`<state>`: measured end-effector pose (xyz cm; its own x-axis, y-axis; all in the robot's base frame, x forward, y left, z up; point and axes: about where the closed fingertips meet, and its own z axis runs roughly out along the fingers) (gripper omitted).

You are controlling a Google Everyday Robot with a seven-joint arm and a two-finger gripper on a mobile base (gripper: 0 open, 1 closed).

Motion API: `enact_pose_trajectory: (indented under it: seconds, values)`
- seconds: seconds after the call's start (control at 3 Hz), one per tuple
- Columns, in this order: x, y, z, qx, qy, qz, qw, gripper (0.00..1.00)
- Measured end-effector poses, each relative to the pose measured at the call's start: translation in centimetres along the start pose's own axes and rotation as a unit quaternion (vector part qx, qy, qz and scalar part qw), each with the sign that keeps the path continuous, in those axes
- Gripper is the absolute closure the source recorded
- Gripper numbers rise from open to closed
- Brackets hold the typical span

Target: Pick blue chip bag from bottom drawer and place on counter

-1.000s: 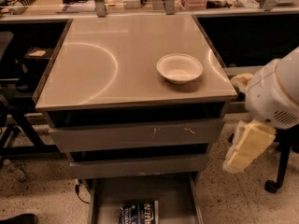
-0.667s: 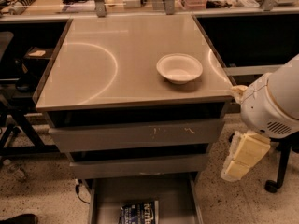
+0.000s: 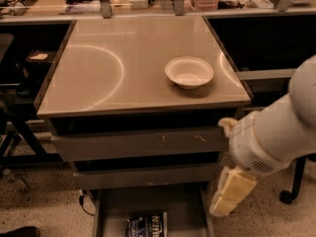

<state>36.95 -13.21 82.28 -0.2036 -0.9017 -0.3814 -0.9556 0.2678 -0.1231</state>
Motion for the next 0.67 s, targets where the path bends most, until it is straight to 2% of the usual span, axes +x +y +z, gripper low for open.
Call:
enact_pose_trajectory:
  seconds: [0.33,0.67]
  values:
    - [0.3,2.9,7.7,-0.04,-0.029,0.002,0.9987,0.0]
    - [0.9,4.3,13.4,-0.064,-0.041,0.008,0.9971,0.0]
